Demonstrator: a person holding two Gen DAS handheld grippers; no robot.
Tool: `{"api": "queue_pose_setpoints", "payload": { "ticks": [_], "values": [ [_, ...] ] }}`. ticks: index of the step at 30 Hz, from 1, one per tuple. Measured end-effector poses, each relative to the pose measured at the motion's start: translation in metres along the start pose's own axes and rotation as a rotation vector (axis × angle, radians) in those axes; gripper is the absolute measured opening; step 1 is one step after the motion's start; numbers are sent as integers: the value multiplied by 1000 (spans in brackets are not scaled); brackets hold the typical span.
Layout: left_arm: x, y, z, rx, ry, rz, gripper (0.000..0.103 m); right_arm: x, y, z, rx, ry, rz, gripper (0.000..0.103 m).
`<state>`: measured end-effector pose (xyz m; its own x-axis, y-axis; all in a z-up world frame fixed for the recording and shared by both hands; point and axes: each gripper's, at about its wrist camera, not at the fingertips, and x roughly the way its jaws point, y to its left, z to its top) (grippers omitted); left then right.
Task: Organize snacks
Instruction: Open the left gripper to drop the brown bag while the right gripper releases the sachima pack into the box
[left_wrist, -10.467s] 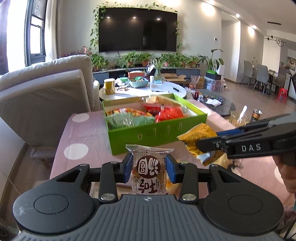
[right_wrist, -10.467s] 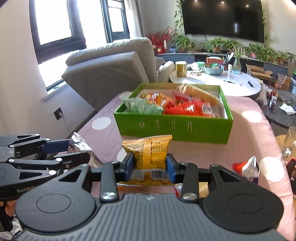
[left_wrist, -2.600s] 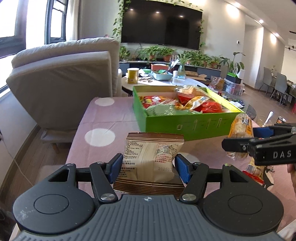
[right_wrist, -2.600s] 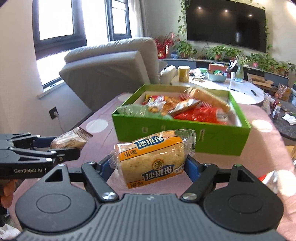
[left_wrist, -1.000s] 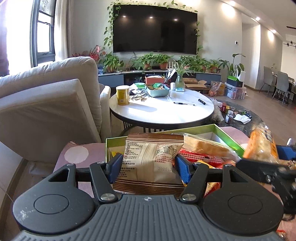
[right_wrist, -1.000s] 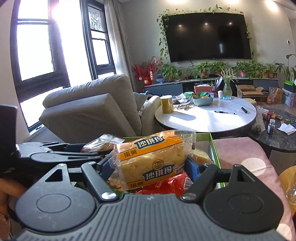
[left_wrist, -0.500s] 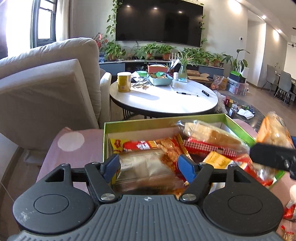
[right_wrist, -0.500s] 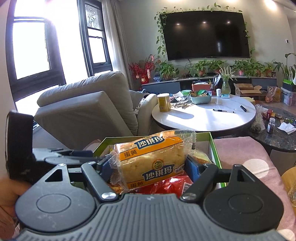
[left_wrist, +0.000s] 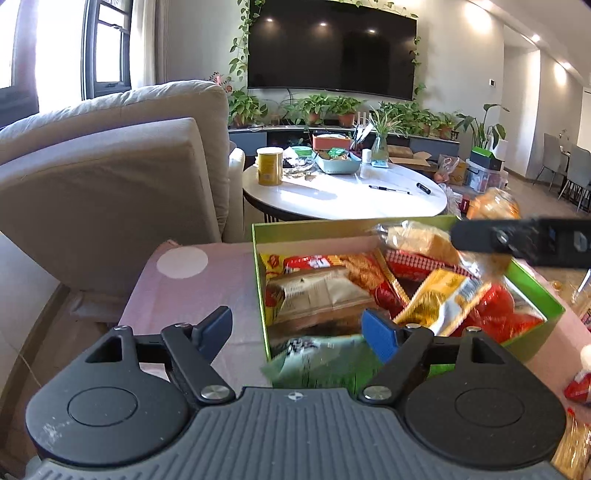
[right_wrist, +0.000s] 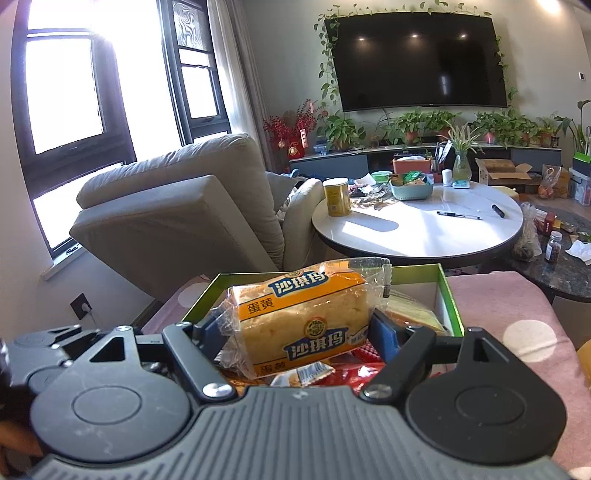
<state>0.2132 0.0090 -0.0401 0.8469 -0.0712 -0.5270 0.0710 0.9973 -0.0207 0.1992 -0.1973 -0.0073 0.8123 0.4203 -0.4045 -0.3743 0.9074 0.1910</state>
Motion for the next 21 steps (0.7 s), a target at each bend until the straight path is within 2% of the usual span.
{"api": "queue_pose_setpoints", "payload": {
  "ticks": [8,12,15,21],
  "values": [
    [-3,-6,-11,15,13,-20,77,15,11,1,-7,20,16,79],
    [-4,-7,-16,16,19,-31,77,23,15,3,3,21,-11,79],
    [-5,-9,-17,14,15,-26,78,16,10,3,25,14,11,79],
    [-12,-10,-16,19,5,-24,78,0,2,6,49,-35,-9,79]
  ]
}}
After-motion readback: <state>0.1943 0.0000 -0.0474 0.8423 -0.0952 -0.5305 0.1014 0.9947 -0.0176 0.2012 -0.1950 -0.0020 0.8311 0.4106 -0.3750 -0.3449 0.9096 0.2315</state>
